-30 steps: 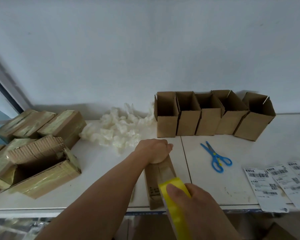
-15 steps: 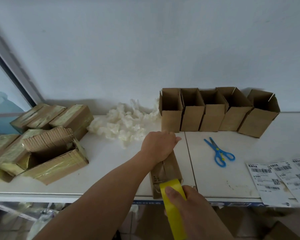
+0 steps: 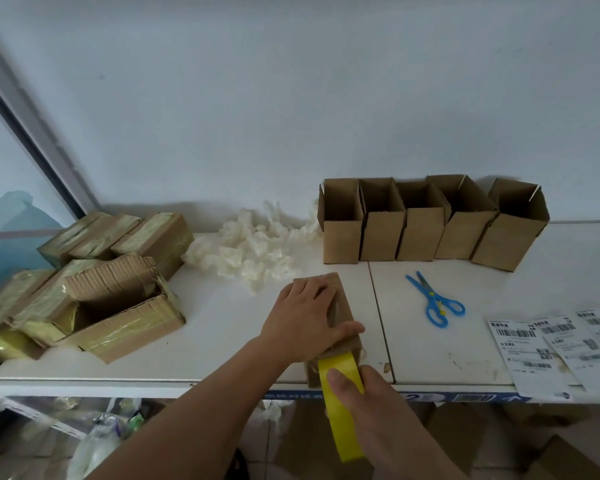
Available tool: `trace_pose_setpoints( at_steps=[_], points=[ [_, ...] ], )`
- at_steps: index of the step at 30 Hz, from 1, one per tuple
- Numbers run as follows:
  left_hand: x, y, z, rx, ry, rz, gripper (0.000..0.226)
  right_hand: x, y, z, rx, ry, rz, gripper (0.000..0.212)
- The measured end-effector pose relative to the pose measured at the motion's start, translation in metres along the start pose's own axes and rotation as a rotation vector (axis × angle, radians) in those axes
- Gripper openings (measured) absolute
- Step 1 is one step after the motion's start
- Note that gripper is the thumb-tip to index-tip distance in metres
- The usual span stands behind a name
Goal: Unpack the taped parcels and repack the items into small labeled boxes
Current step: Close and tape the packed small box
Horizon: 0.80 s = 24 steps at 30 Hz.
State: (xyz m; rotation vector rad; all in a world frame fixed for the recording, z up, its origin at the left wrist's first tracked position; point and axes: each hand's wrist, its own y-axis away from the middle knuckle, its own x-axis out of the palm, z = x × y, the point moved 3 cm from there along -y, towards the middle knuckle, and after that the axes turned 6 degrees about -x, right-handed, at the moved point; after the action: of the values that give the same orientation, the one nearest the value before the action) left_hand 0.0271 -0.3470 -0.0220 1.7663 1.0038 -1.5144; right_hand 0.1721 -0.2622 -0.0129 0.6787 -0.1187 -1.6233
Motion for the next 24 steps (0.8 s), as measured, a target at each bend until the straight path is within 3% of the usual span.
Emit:
trace_pose_setpoints(
  at_steps=[9,19,24],
  points=[
    [0.008,0.0,-0.003,-0.063,-0.003,0.295,0.118,0.005,-0.005,-0.011,0.001,-0.044,-0.006,0.031],
    [0.001,-0.031,0.002,-0.015,-0.001,0.213,0.118,0.005,-0.029,-0.004,-0.047,-0.078,-0.061,0.025],
    [-0.003,-0.027,0.005,-0.007,0.086,0.146,0.105,0.008,-0.034,-0.006,-0.025,-0.068,-0.035,0.041]
  ],
)
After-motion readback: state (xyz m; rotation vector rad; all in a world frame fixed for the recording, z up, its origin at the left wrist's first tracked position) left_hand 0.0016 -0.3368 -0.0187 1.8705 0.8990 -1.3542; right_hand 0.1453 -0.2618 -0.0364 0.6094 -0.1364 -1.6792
